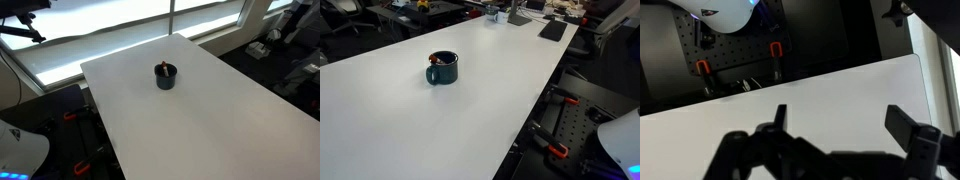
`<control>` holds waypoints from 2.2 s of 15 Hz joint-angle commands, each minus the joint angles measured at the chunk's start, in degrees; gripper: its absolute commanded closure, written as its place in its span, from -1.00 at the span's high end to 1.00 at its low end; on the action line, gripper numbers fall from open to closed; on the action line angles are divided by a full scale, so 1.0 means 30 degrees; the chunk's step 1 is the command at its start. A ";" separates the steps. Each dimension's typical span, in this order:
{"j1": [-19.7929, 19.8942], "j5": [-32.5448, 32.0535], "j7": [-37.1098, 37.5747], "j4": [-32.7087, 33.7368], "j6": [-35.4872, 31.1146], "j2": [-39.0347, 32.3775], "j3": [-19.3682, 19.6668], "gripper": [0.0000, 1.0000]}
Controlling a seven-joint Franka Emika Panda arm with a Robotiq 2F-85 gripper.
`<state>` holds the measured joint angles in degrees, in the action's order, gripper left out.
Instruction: Put the marker on the table
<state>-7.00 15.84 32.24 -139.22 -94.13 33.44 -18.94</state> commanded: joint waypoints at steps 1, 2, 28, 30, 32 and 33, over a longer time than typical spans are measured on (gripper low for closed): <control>-0.0087 -0.0044 0.0038 0.0019 0.0012 -0.0023 0.0079 1.00; -0.0087 -0.0044 0.0037 0.0019 0.0011 -0.0023 0.0079 1.00; -0.0087 -0.0044 0.0037 0.0019 0.0010 -0.0023 0.0079 1.00; -0.0087 -0.0044 0.0037 0.0019 0.0010 -0.0023 0.0079 1.00; -0.0013 0.0186 -0.0427 -0.0041 -0.0198 -0.0350 0.0426 1.00; -0.0020 0.0233 -0.0975 0.0006 -0.0371 -0.0612 0.0641 1.00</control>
<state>-6.99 15.84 31.92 -139.29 -94.18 33.35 -18.63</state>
